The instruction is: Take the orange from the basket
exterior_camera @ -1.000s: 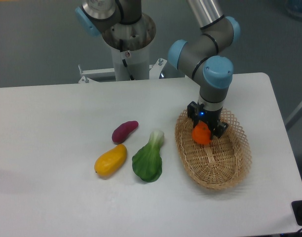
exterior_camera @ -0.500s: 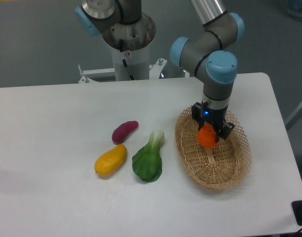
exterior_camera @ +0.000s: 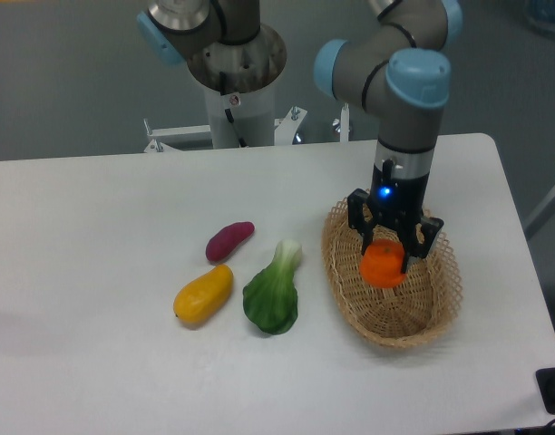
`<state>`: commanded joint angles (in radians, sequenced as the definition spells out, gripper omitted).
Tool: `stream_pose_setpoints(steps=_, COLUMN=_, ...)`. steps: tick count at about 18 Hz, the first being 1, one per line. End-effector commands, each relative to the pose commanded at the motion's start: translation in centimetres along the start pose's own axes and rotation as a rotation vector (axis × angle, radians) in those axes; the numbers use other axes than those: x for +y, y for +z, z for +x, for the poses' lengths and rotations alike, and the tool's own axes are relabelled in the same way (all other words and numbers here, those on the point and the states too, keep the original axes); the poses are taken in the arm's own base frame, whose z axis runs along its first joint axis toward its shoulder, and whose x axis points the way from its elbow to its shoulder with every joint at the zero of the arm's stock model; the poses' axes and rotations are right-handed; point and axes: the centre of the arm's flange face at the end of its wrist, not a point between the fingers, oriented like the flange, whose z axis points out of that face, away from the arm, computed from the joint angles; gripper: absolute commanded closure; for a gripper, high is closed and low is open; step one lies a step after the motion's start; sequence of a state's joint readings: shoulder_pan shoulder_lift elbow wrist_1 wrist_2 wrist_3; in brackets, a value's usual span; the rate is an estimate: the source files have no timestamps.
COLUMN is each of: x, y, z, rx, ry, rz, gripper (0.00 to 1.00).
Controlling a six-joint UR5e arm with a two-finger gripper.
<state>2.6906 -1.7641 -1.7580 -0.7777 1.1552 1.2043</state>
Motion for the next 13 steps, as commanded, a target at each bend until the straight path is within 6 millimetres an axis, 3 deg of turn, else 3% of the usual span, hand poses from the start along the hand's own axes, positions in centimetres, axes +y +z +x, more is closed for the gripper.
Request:
stream_pose_setpoints(steps=4, x=-0.9, y=-1.4, z=-0.8, rx=-0.021, ry=-0.062, rz=0.034, gripper=0.33)
stream_pose_setpoints(steps=13, x=-1.2, y=-1.4, z=-0.7, rx=-0.02, ry=-0.062, rz=0.035, gripper=0.33)
